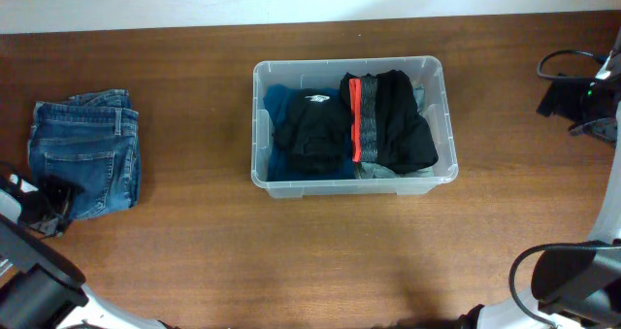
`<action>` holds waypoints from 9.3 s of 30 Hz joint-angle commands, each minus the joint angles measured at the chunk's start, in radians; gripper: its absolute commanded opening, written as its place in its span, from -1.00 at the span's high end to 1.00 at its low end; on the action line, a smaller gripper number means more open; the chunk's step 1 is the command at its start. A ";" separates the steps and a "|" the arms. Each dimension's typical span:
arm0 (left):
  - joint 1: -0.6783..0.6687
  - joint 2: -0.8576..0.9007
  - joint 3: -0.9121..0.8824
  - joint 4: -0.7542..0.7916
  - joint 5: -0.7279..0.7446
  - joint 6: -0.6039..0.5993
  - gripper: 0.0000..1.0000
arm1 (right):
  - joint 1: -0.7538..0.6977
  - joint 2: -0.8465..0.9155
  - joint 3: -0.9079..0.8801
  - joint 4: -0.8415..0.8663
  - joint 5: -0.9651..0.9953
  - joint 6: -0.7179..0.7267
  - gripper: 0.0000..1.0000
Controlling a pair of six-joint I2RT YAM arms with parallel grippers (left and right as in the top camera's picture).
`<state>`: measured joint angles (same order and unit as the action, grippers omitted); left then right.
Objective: Pack container
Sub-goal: 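Grasp the blue jeans with the left gripper and lift, then carry the jeans right over the container, then lower the jeans into the container on top of the clothes, then release the jeans and raise the left gripper, then press the jeans flat into the container with the left gripper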
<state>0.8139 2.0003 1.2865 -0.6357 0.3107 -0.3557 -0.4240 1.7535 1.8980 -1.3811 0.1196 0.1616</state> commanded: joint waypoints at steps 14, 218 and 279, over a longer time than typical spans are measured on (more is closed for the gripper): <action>-0.021 -0.161 -0.031 -0.008 0.136 0.047 0.99 | -0.003 0.003 -0.002 0.001 0.013 0.012 -0.97; -0.956 -0.060 0.304 -0.014 0.296 0.282 0.14 | -0.003 0.003 -0.002 0.001 0.013 0.012 -0.97; -1.315 0.252 0.470 -0.148 -0.154 0.132 0.99 | -0.003 0.003 -0.002 0.001 0.013 0.012 -0.97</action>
<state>-0.4980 2.1391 1.7981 -0.7345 0.1715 -0.2111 -0.4240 1.7538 1.8980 -1.3811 0.1196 0.1612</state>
